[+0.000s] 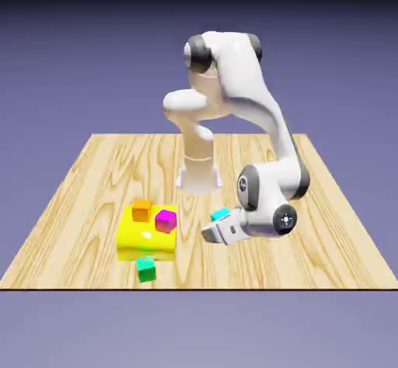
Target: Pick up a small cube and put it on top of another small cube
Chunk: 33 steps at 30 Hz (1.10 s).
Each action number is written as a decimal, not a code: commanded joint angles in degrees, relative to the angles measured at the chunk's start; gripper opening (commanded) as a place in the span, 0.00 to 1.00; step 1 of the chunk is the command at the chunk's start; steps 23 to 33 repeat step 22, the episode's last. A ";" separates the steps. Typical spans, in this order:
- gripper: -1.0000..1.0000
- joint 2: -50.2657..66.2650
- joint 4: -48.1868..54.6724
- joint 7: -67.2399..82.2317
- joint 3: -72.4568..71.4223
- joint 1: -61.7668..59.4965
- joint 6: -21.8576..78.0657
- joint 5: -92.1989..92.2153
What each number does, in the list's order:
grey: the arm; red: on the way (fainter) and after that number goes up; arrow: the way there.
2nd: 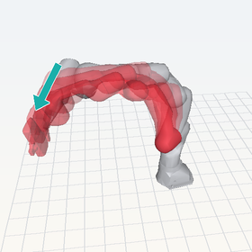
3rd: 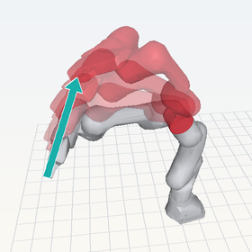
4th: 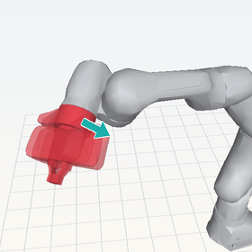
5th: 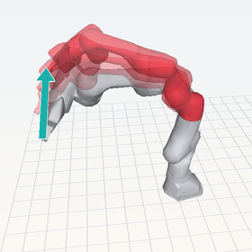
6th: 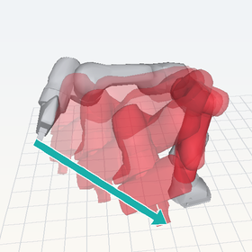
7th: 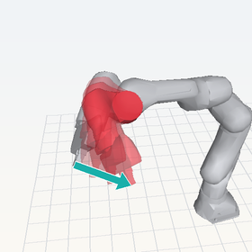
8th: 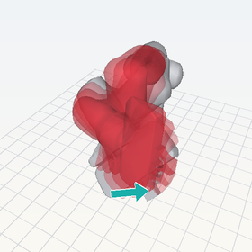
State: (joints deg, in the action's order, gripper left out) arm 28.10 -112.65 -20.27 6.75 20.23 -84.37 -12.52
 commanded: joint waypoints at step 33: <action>1.00 -6.64 -3.92 2.06 17.46 -5.25 2.31 -9.73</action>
